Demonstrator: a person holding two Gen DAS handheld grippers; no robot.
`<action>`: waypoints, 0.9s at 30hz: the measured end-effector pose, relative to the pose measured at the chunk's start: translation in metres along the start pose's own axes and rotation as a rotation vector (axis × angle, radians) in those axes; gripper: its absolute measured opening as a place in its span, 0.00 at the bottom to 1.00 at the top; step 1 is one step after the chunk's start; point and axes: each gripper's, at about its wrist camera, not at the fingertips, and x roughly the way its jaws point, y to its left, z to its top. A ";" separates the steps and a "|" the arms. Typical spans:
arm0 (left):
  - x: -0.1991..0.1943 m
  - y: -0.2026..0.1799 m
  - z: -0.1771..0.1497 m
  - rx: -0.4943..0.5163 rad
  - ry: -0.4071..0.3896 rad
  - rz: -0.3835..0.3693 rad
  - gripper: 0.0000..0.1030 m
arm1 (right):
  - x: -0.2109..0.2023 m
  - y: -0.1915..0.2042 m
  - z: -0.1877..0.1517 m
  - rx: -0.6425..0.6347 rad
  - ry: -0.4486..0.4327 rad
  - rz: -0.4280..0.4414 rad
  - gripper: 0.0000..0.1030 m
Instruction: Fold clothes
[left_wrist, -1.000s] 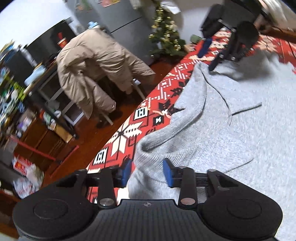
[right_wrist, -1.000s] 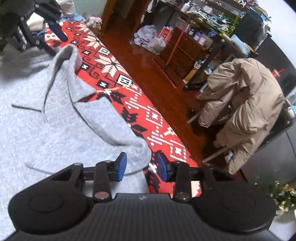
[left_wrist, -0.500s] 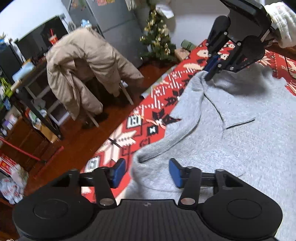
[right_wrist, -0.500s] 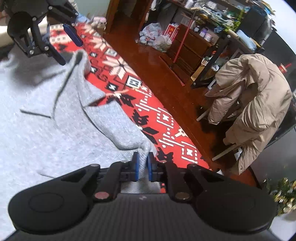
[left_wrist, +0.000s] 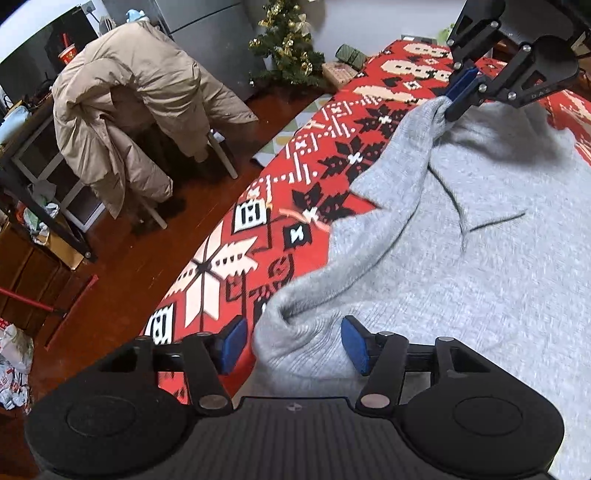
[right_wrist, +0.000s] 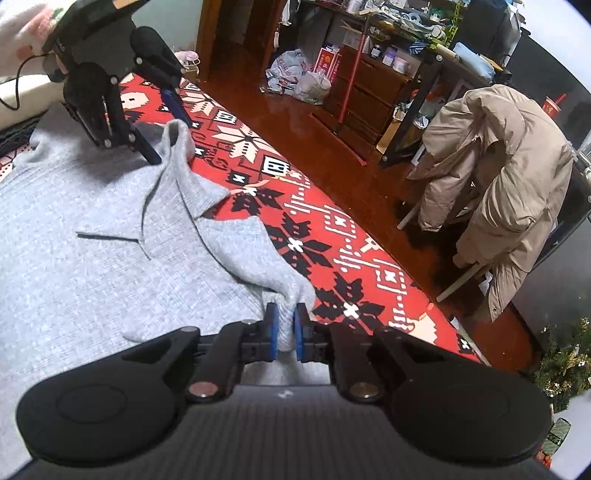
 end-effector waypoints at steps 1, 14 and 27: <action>-0.002 -0.003 0.000 -0.002 -0.011 -0.002 0.30 | 0.001 0.000 0.001 0.003 0.000 0.001 0.09; -0.091 -0.068 -0.012 -0.029 -0.139 0.195 0.10 | -0.060 0.018 0.001 0.236 -0.041 0.054 0.08; -0.136 -0.086 -0.011 -0.202 -0.049 0.097 0.11 | -0.133 0.053 0.001 0.432 -0.050 0.187 0.08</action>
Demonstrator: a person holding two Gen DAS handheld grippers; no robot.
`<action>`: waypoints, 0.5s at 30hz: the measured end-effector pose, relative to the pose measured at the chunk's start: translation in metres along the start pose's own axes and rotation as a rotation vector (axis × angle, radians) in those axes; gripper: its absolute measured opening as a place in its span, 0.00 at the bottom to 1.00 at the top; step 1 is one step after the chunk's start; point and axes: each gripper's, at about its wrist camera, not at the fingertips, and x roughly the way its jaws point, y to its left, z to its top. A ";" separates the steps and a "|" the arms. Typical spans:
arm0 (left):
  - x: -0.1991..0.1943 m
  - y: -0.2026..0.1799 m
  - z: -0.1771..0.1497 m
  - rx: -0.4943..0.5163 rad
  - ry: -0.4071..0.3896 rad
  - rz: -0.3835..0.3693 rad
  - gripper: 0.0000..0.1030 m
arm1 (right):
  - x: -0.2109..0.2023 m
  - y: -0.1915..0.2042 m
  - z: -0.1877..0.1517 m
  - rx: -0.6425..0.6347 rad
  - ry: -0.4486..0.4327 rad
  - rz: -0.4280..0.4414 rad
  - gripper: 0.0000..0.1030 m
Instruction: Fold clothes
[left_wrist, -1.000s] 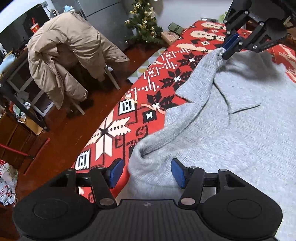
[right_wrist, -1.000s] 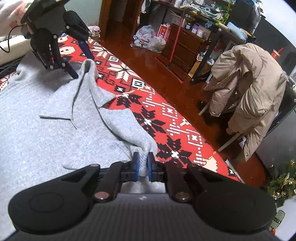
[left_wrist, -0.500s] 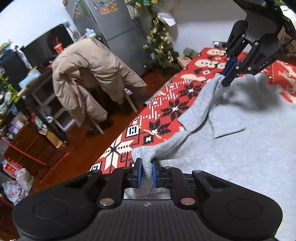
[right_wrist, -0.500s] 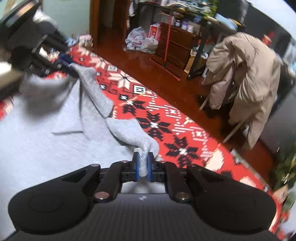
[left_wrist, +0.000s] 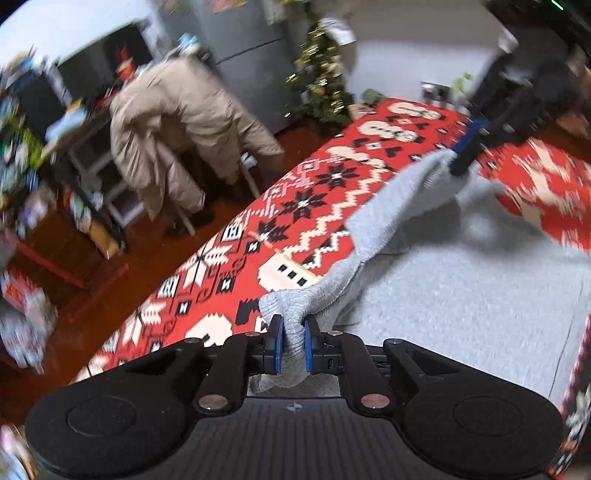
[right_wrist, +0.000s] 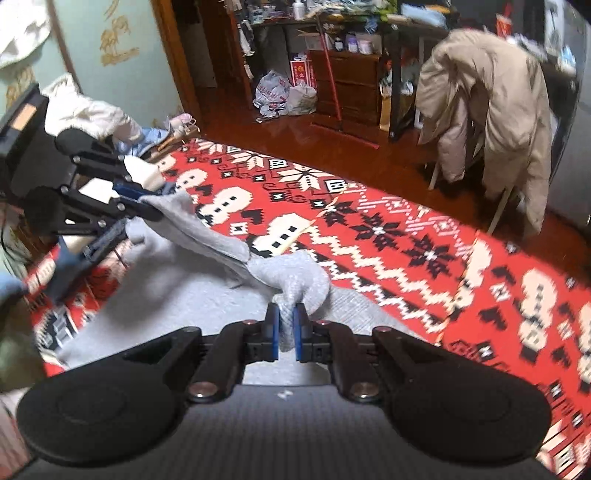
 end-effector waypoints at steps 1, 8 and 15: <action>0.006 0.008 0.005 -0.034 0.015 -0.009 0.11 | 0.004 -0.004 0.004 0.019 0.004 0.003 0.08; 0.061 0.049 0.031 -0.129 0.068 -0.029 0.10 | 0.053 -0.048 0.035 0.083 0.042 0.003 0.08; 0.110 0.087 0.040 -0.277 0.097 -0.008 0.09 | 0.101 -0.094 0.062 0.171 0.031 -0.014 0.06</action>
